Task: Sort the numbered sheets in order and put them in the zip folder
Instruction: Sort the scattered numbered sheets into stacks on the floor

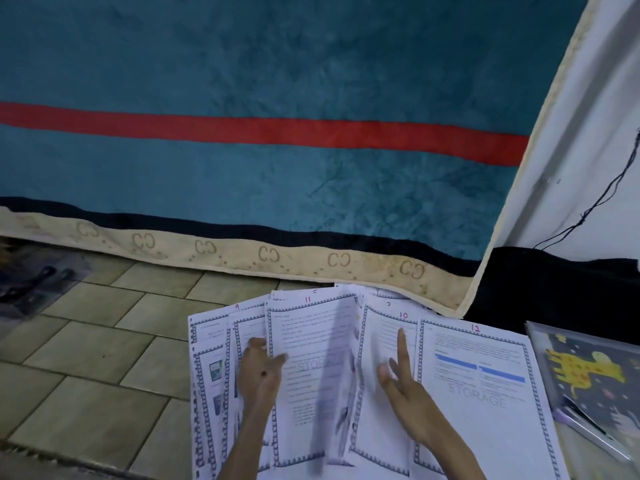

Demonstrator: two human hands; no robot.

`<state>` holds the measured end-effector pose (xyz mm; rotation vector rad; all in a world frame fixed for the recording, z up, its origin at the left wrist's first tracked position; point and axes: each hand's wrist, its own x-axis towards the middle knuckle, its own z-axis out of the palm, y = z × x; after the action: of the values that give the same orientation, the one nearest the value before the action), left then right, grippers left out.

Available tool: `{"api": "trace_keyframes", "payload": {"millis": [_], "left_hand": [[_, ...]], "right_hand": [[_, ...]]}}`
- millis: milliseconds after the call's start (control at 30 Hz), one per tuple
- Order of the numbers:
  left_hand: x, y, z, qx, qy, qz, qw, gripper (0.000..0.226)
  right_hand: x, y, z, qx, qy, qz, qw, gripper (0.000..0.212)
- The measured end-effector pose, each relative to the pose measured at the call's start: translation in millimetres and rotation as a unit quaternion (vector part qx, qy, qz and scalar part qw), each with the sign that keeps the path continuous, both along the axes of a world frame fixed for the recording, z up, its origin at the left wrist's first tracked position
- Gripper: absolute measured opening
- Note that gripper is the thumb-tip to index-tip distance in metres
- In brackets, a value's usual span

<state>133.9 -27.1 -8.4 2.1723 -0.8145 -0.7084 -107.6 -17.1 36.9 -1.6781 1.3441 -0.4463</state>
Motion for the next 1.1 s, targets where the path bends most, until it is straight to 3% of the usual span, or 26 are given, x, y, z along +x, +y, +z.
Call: {"api": "trace_keyframes", "payload": {"millis": [67, 133, 200, 300, 467, 567, 600, 700, 767, 800, 900, 1000, 1100], "left_hand": [[3.5, 0.1, 0.8, -0.003, -0.002, -0.002, 1.0, 0.033], [6.7, 0.4, 2.8, -0.018, -0.008, -0.001, 1.0, 0.024], [9.4, 0.8, 4.6, -0.029, -0.025, 0.003, 0.999, 0.024], [11.4, 1.6, 4.2, -0.038, -0.062, -0.006, 0.997, 0.027], [6.7, 2.4, -5.1, -0.061, -0.135, -0.038, 0.988, 0.039], [6.2, 1.5, -9.8, -0.094, -0.151, -0.04, 0.983, 0.029], [6.0, 2.0, -8.0, -0.112, -0.135, -0.032, 0.984, 0.023], [2.8, 4.0, 4.7, -0.143, 0.001, 0.003, 0.99, 0.017], [2.0, 4.8, 16.4, -0.125, 0.062, 0.002, 0.99, 0.024], [1.5, 4.4, 22.0, -0.127, 0.127, -0.005, 0.984, 0.029], [-2.1, 2.4, 41.8, -0.117, 0.364, -0.048, 0.923, 0.045], [-9.9, -1.2, 47.8, -0.071, 0.432, -0.126, 0.89, 0.051], [-13.8, -1.4, 46.2, -0.087, 0.406, -0.133, 0.9, 0.04]], "right_hand": [[-3.5, -1.4, -9.0, -0.002, 0.063, 0.012, 0.998, 0.115], [-7.2, -2.5, -28.5, -0.091, 0.155, 0.052, 0.982, 0.114], [-10.7, -5.0, -49.3, -0.19, 0.228, 0.061, 0.953, 0.083], [-11.8, 0.3, -66.0, -0.219, 0.252, 0.067, 0.94, 0.037], [5.4, -1.9, -59.1, -0.244, 0.291, 0.028, 0.925, 0.031], [22.0, -1.0, -55.9, -0.282, 0.248, 0.018, 0.927, 0.024], [29.7, 1.1, -57.4, -0.281, 0.201, 0.023, 0.938, 0.028], [52.3, 11.0, -40.7, -0.083, 0.021, 0.031, 0.996, 0.076], [67.0, 16.2, -30.6, -0.057, -0.029, 0.028, 0.998, 0.081], [73.1, 17.3, -25.9, -0.048, -0.049, 0.03, 0.997, 0.083], [86.1, 19.7, -10.7, -0.043, -0.088, 0.035, 0.995, 0.099], [89.2, 18.6, -10.6, -0.056, -0.088, 0.019, 0.994, 0.098], [79.2, 12.6, -27.1, -0.107, -0.084, -0.024, 0.99, 0.088]]}}
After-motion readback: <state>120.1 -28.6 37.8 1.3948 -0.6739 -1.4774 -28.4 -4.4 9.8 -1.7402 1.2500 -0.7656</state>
